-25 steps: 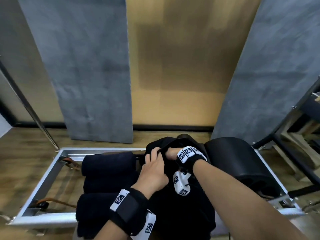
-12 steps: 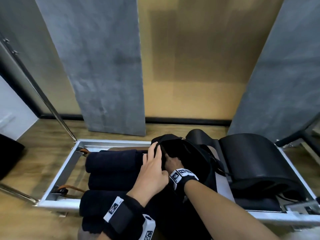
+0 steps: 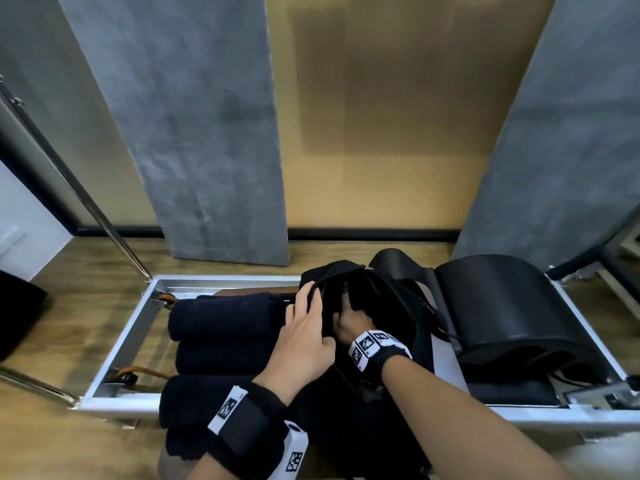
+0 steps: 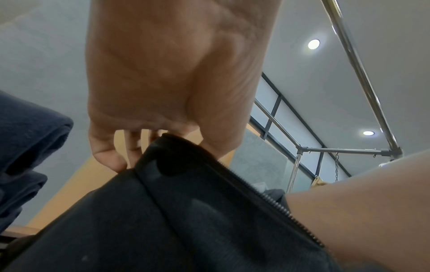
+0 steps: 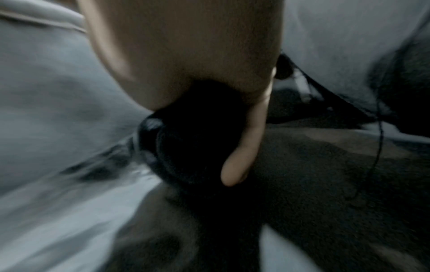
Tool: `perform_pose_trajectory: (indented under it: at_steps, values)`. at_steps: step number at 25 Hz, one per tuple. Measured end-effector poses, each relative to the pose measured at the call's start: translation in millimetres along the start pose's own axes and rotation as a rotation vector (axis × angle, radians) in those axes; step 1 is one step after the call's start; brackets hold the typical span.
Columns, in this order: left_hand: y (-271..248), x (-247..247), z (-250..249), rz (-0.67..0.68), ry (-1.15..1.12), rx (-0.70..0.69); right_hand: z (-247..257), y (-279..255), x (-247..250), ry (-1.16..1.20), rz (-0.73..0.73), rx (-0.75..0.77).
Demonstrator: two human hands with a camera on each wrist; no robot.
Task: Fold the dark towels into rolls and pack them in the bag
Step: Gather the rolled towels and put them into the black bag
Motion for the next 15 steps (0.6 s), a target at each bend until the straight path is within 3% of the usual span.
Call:
perform_pose_trajectory:
  at_steps: [2, 5, 8, 12, 15]
  values:
    - [-0.6, -0.2, -0.2, -0.014, -0.013, -0.010, -5.1, -3.8, -3.2, 0.009, -0.009, -0.035]
    - [-2.0, -2.0, -0.7, -0.029, -0.007, -0.035, -12.6, -9.8, -18.3, 0.015, 0.145, -0.061]
    - [-1.1, -5.0, 0.1, -0.042, 0.008, -0.064, -8.6, -11.5, -10.0, -0.033, 0.194, -0.069]
    - [-1.6, -9.6, -0.6, -0.053, -0.022, -0.131, 10.8, -19.2, 26.9, -0.157, 0.244, -0.111]
    - [-12.6, -2.5, -2.8, -0.195, -0.133, -0.199, 39.5, -34.3, 76.5, -0.255, 0.157, -0.073]
Point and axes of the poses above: each hand's wrist, its own y-axis towards the middle knuckle, its own x-axis out of the back of the hand, z = x × y, the point moved 7 cm from there along y, towards the middle knuckle, and after that the axes turned 10 degrees about x, right-handed, at the moved point
